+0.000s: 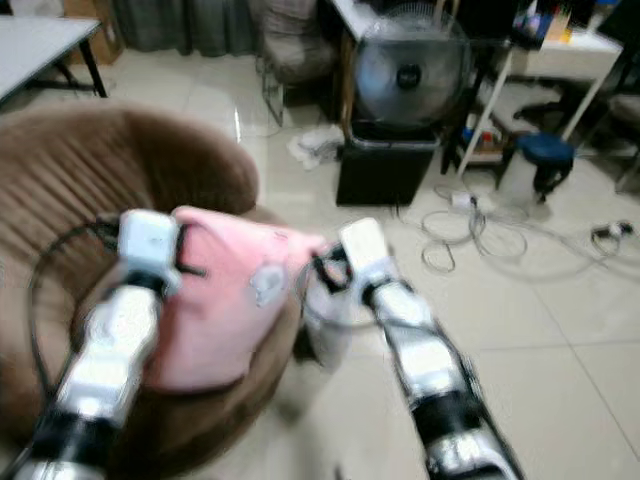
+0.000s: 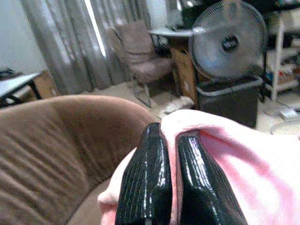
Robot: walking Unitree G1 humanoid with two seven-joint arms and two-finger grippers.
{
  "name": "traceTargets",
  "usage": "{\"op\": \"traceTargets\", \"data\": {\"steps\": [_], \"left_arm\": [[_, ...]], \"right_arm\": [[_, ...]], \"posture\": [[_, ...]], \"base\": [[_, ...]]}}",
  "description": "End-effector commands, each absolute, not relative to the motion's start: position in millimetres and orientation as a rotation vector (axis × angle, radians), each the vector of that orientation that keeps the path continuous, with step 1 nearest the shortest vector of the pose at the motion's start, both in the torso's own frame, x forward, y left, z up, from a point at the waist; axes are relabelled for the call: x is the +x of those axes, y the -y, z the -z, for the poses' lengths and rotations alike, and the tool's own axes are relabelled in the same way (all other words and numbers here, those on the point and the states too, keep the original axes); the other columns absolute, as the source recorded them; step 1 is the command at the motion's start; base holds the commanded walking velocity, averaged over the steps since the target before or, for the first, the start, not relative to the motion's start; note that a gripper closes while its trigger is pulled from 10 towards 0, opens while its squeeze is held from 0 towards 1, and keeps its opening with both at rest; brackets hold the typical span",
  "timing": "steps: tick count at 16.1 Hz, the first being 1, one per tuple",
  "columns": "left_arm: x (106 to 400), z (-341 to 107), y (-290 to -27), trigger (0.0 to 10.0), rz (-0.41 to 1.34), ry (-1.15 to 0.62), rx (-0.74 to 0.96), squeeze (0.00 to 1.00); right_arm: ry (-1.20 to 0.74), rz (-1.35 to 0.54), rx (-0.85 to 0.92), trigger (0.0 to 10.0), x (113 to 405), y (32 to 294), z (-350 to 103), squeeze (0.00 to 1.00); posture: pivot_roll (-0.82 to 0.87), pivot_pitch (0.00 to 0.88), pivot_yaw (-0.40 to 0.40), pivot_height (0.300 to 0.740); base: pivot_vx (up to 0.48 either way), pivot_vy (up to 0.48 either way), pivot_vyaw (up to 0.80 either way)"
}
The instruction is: Move the pillow to the sofa from floor
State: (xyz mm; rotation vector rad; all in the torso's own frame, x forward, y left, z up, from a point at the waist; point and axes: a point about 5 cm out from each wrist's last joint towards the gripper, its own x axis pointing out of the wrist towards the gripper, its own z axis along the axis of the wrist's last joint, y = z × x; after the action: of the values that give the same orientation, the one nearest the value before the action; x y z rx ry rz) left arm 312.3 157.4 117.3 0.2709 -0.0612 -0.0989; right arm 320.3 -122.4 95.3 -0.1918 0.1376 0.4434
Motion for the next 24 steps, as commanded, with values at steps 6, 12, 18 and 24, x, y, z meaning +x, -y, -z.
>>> {"op": "traceTargets", "data": {"steps": [6,12,18,24], "left_arm": [[342,-120,-189,10.0,-0.052,-0.051,0.368,0.00],[363,-112,-231,10.0,-0.267,-0.217,0.428,0.00],[362,-118,-269,10.0,-0.414,-0.285,0.477,0.00],[353,-130,-307,10.0,-0.536,-0.289,0.506,1.00]], "right_arm": [[-0.098,-0.642,-0.203,10.0,316,119,-107,0.00],[-0.132,-0.813,-0.157,10.0,311,106,-111,0.00],[-0.198,-1.041,-0.171,10.0,301,62,-102,0.00],[-0.176,-1.072,-0.163,10.0,301,41,-102,0.00]], "posture": [[0.11,0.000,-0.052,0.740],[0.05,0.000,-0.054,0.740],[0.01,0.000,-0.063,0.740],[0.02,0.047,-0.067,0.740]], "base": [[0.000,0.000,0.00],[0.000,0.000,0.00],[0.000,0.000,0.00],[0.000,0.000,0.00]]}}
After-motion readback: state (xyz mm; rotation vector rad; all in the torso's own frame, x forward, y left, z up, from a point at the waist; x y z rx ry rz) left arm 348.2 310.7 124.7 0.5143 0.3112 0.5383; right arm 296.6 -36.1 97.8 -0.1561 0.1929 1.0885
